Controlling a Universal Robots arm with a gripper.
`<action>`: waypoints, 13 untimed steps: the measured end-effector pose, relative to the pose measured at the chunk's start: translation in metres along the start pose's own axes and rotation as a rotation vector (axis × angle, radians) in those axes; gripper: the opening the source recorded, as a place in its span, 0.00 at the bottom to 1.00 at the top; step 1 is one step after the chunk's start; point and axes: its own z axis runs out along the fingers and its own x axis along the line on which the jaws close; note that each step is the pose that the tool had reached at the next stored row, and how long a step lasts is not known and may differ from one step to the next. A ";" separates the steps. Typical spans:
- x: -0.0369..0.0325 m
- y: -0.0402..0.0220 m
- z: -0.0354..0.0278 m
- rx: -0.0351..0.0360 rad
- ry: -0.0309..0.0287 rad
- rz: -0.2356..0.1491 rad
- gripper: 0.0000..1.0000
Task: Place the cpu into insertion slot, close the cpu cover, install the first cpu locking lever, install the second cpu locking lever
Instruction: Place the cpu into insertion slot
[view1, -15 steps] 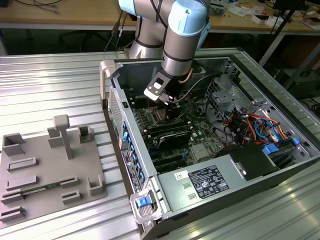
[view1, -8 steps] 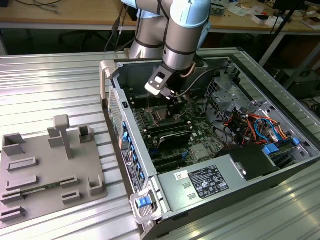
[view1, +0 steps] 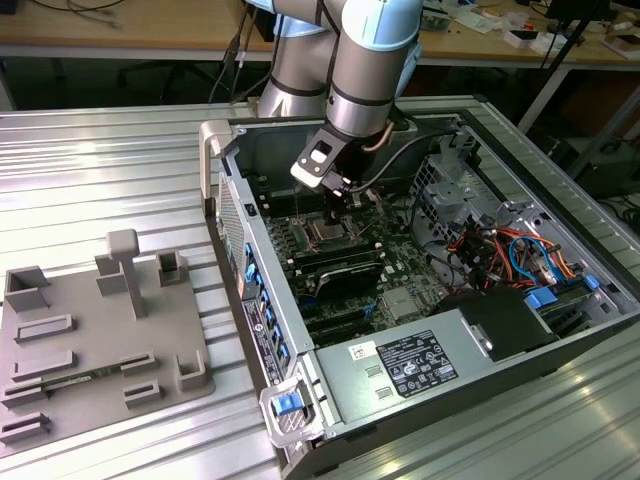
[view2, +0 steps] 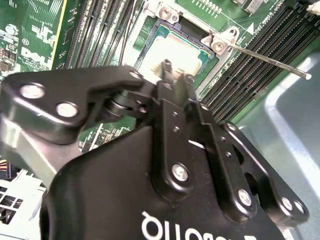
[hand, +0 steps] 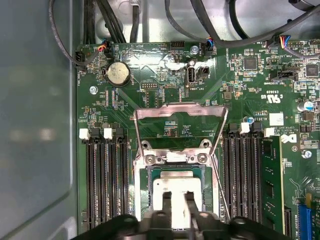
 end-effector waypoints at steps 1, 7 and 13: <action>0.0000 0.0000 0.0000 0.0000 0.0000 0.000 0.21; 0.0000 0.0000 0.0000 0.0001 0.0000 0.000 0.11; 0.0000 0.0000 0.0000 0.0000 0.0000 0.000 0.11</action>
